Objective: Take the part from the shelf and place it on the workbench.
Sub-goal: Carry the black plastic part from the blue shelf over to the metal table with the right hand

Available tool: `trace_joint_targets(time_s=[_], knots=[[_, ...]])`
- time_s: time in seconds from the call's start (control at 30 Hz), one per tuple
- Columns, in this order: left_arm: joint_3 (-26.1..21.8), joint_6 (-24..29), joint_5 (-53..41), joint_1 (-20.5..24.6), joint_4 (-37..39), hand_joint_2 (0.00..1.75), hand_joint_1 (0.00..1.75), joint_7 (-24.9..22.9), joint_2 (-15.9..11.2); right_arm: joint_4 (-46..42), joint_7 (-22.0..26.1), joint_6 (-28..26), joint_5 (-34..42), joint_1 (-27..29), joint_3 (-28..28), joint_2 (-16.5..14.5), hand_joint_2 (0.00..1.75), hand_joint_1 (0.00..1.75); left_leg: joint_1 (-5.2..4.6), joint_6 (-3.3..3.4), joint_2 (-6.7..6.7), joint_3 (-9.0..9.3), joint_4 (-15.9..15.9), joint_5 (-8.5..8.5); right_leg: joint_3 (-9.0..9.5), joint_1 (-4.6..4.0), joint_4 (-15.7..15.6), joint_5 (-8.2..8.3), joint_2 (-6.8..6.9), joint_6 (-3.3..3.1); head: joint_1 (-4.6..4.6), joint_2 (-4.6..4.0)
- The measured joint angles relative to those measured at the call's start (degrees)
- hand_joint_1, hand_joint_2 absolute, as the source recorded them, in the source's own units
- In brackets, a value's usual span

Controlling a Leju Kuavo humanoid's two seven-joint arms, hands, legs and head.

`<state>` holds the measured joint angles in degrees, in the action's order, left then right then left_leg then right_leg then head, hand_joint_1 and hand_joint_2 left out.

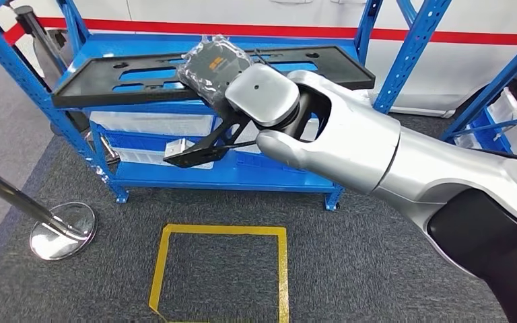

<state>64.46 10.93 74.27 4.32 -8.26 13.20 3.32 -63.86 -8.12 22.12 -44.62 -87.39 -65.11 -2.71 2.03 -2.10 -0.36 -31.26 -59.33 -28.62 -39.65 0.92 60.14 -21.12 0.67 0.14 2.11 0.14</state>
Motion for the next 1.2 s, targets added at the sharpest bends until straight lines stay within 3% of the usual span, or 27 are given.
trace_joint_targets(time_s=[0.07,0.13,0.2,0.23,0.27,0.3,0.37,0.43,0.5,0.57,0.6,0.67,0.73,0.77,0.83,0.87,0.93,1.0,1.07,1.1,1.13,1.2], knots=[[0.03,-0.01,0.02,-0.05,0.0,1.75,0.0,0.01,-0.01,0.05,0.01,0.05,0.0,0.39,0.0,0.53,1.75,1.75,-0.1,1.47,0.17,-0.94,0.05,1.0,-0.65,0.3,0.72,-1.12,-0.04,0.45,0.0,-0.01],[0.04,-0.01,0.03,-0.04,0.0,1.75,0.0,0.01,-0.04,0.08,0.0,0.09,0.0,0.57,0.0,0.92,1.75,1.75,-0.26,2.83,0.42,-2.06,0.13,2.13,-1.95,0.38,5.34,-6.15,-0.13,0.64,0.0,0.0],[0.04,-0.01,0.04,-0.02,0.0,1.75,0.0,0.01,-0.05,0.08,0.0,0.1,-0.02,0.67,0.0,1.1,1.75,1.75,-0.73,3.47,0.48,-3.43,0.08,3.22,-3.47,0.23,12.94,-11.23,-0.21,0.57,0.0,0.0],[0.04,-0.01,0.04,-0.01,0.0,1.75,0.0,0.01,-0.05,0.08,0.0,0.1,-0.01,0.78,0.0,1.14,1.75,1.75,-1.0,3.59,0.47,-4.08,0.05,3.73,-3.61,0.05,15.69,-12.16,-0.26,0.38,0.01,-0.01],[0.04,-0.02,0.04,0.0,0.0,1.75,0.0,0.01,-0.05,0.08,0.01,0.1,-0.01,0.89,0.0,1.16,1.75,1.75,-1.31,3.67,0.47,-4.7,0.03,4.23,-2.9,-0.22,16.67,-11.88,-0.32,-0.01,0.01,-0.01],[0.04,-0.02,0.04,0.01,0.0,1.75,0.0,0.01,-0.05,0.08,0.01,0.1,-0.01,0.95,0.0,1.18,1.75,1.75,-1.64,3.75,0.44,-5.22,0.02,4.68,-1.2,-0.58,15.47,-10.65,-0.38,-0.62,0.01,-0.01],[0.04,-0.02,0.04,0.06,-0.01,1.75,0.0,0.02,0.01,0.08,0.01,0.09,-0.02,0.92,0.0,1.17,1.75,1.75,-2.13,3.9,0.38,-5.89,0.03,5.37,3.45,-1.45,9.78,-8.04,-0.55,-2.26,0.01,-0.01],[0.04,-0.03,0.05,0.14,-0.06,1.75,0.0,0.04,0.38,0.03,0.01,0.05,-0.02,0.78,0.02,1.03,1.75,1.75,-2.18,3.8,0.36,-6.31,0.07,6.0,7.77,-2.47,3.03,-7.97,-0.75,-4.22,0.1,0.0],[0.04,-0.02,0.05,0.21,-0.1,1.75,0.0,-0.01,0.7,-0.02,-0.01,0.02,-0.02,0.61,0.05,0.92,1.75,1.75,-1.79,3.26,0.44,-6.68,0.41,6.98,9.73,-3.23,-1.02,-8.38,-0.89,-5.1,0.15,0.0],[0.05,0.12,0.1,0.21,-0.08,1.75,0.0,-0.13,0.72,-0.01,0.02,0.0,-0.02,0.57,0.06,0.95,1.75,1.75,-1.58,2.68,0.43,-6.9,1.09,7.84,9.69,-3.18,-2.48,-6.94,-0.74,-4.9,0.06,-0.01],[0.06,0.23,0.14,0.21,-0.08,1.75,0.0,-0.18,0.71,-0.01,0.03,0.0,-0.02,0.56,0.05,0.89,1.75,1.75,-1.61,2.44,0.37,-7.15,1.0,7.3,9.58,-2.96,-3.23,-5.99,-0.57,-4.87,0.02,-0.01],[0.06,0.47,0.26,0.21,-0.07,1.75,0.0,-0.25,0.61,-0.02,0.08,0.0,-0.02,0.55,0.04,0.76,1.75,1.75,-1.59,1.8,0.27,-8.15,-2.0,3.25,8.9,-2.33,-4.43,-4.29,-0.15,-4.57,0.08,-0.01],[0.06,0.56,0.4,0.23,-0.07,1.75,0.0,-0.28,0.46,-0.02,0.1,0.02,-0.02,0.58,0.04,0.69,1.75,1.75,-1.17,0.9,0.3,-9.52,-8.73,-1.76,7.34,-2.05,-4.13,-3.27,0.03,-4.21,0.11,-0.01],[0.06,0.58,0.48,0.26,-0.07,1.75,0.0,-0.29,0.39,-0.01,0.13,0.03,-0.01,0.64,0.04,0.67,1.75,1.75,-0.88,0.43,0.32,-9.89,-11.99,-2.83,6.43,-1.86,-3.71,-2.89,0.12,-3.92,0.11,-0.01],[0.06,0.6,0.61,0.33,-0.07,1.75,0.0,-0.3,0.33,-0.01,0.19,0.05,0.0,0.7,0.04,0.56,1.75,1.75,-0.27,-0.53,0.34,-8.76,-14.27,-1.17,4.47,-1.3,-2.44,-2.33,0.22,-3.32,0.11,-0.01],[0.07,0.63,0.63,0.34,-0.07,1.75,0.0,-0.3,0.31,-0.01,0.22,0.05,0.01,0.68,0.04,0.46,1.75,1.75,0.11,-1.1,0.35,-6.87,-12.47,0.52,3.49,-0.95,-1.61,-2.16,0.24,-3.04,0.11,-0.01],[0.08,0.67,0.67,0.25,-0.05,1.75,0.0,-0.34,0.31,-0.01,0.23,0.05,0.01,0.58,0.06,0.23,1.75,1.75,0.5,-2.24,0.21,-2.44,-6.18,0.97,1.53,-0.61,0.12,-1.89,0.16,-2.35,0.21,0.0],[0.08,0.67,0.7,0.16,-0.02,1.75,0.0,-0.37,0.31,0.0,0.26,0.05,0.02,0.55,0.08,0.12,1.75,1.75,0.36,-1.82,-0.03,-0.49,-2.04,-0.6,-0.03,-0.87,1.18,-1.19,-0.01,-1.6,0.32,0.02],[0.08,0.65,0.73,0.11,0.0,1.75,0.0,-0.37,0.28,0.1,0.3,0.08,0.03,0.81,0.08,0.36,1.75,1.75,0.11,-0.1,-0.05,-1.13,-1.41,-0.23,-0.92,-0.86,1.28,-0.22,-0.07,-0.98,0.33,0.0],[0.08,0.64,0.73,0.08,0.0,1.75,0.0,-0.37,0.27,0.18,0.32,0.1,0.04,0.98,0.08,0.53,1.75,1.75,0.03,0.63,0.05,-1.65,-1.39,0.32,-1.28,-0.65,1.41,-0.55,-0.07,-0.69,0.33,0.0],[0.08,0.64,0.75,0.04,0.0,1.75,0.0,-0.36,0.25,0.26,0.37,0.12,0.05,1.11,0.07,0.7,1.75,1.75,-0.04,1.42,0.17,-2.25,-1.34,0.96,-1.7,-0.44,2.29,-2.06,-0.09,-0.41,0.32,0.0],[0.08,0.64,0.78,0.08,0.0,1.75,0.0,-0.35,0.2,0.35,0.46,0.12,0.08,1.19,0.07,0.98,1.75,1.75,-0.18,2.58,0.33,-3.67,-1.29,2.27,-2.94,-0.24,7.42,-7.83,-0.15,-0.04,0.31,0.0]])
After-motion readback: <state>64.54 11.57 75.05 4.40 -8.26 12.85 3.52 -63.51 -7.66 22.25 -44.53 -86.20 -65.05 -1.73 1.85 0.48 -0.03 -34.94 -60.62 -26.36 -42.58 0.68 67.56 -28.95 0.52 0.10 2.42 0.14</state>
